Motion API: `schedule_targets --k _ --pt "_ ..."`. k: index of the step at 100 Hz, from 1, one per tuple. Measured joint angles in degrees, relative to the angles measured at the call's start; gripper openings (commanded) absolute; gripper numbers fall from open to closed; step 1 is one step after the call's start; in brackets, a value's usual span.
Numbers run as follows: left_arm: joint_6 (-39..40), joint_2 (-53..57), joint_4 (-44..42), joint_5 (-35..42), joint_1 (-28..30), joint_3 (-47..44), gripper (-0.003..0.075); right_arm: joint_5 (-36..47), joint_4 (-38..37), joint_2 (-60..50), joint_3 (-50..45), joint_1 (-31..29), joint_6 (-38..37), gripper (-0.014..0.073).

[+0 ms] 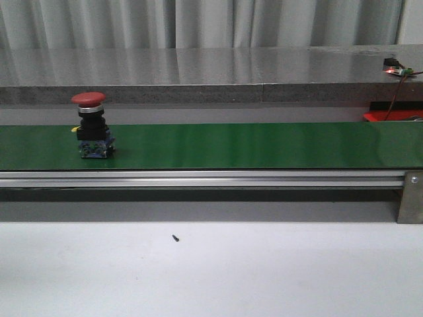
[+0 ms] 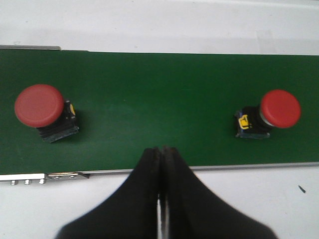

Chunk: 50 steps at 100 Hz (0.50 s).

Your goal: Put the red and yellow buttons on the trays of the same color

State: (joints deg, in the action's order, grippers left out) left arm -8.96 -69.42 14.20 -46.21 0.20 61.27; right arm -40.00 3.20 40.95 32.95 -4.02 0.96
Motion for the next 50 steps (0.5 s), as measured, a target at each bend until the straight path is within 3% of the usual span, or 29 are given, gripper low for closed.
schedule_targets --k 50 --pt "0.0 16.49 1.21 3.77 -1.06 -15.59 -0.002 0.0 0.0 0.0 0.0 0.0 0.0 -0.0068"
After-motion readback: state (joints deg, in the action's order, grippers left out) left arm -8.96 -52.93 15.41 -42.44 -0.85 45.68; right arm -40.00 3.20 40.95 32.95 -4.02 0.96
